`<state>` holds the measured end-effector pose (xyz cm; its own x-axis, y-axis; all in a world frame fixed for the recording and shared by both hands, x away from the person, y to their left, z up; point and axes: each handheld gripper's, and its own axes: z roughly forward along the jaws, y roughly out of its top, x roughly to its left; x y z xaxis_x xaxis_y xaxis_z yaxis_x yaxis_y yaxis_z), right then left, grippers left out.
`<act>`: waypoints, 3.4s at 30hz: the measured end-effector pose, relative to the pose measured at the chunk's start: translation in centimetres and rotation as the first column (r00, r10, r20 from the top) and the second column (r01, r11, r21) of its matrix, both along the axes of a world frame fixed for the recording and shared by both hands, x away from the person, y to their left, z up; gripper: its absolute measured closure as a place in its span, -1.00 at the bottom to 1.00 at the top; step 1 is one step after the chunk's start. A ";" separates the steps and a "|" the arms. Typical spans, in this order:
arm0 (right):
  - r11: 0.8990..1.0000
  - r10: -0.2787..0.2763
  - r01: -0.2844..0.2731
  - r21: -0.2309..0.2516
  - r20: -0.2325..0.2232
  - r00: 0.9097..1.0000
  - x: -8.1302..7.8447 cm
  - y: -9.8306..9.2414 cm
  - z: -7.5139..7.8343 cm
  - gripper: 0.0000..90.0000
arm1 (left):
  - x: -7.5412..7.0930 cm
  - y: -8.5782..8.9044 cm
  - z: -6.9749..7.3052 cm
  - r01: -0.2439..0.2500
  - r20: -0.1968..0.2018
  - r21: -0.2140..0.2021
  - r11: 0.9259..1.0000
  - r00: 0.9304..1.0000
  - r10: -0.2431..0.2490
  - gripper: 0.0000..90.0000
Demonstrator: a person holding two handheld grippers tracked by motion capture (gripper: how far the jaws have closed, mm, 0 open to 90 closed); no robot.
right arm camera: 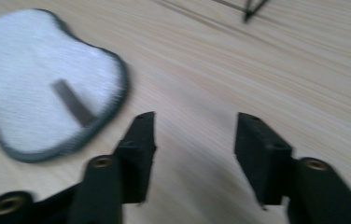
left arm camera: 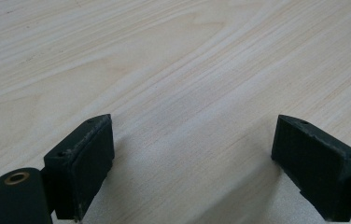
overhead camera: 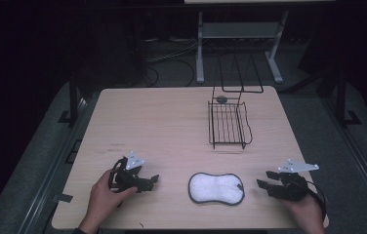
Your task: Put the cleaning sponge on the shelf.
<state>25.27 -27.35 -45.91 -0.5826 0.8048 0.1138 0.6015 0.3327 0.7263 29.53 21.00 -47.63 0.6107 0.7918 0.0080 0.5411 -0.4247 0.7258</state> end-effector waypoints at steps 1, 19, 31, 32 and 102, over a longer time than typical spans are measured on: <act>1.000 0.023 -0.023 0.005 -0.001 1.000 -0.1 0.3 0.2 0.34 | 0.0 0.0 0.0 0.000 0.000 0.000 1.000 1.000 0.000 -0.73; 0.947 0.316 -0.313 0.073 -0.031 0.948 -1.4 6.2 0.9 1.00 | 0.0 0.0 0.0 0.000 0.000 0.000 1.000 1.000 0.000 -0.73; 0.938 0.346 -0.345 0.028 -0.071 0.936 -1.3 7.6 0.2 1.00 | 0.0 0.0 0.0 0.001 0.000 0.001 1.000 1.000 -0.001 -0.73; 0.939 0.343 -0.342 0.027 -0.069 0.937 -1.3 7.6 0.2 1.00 | 0.0 0.0 0.0 0.001 0.000 0.001 1.000 1.000 -0.001 -0.73; 0.968 0.248 -0.249 -0.012 -0.066 0.967 -1.0 5.9 0.6 1.00 | 0.0 0.0 0.0 -0.001 0.000 0.001 1.000 1.000 0.001 -0.73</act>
<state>24.24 -21.46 -45.28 -0.7569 0.6380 0.1417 0.5422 0.4920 0.6811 29.50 21.01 -47.63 0.6103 0.7921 0.0086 0.5415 -0.4250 0.7253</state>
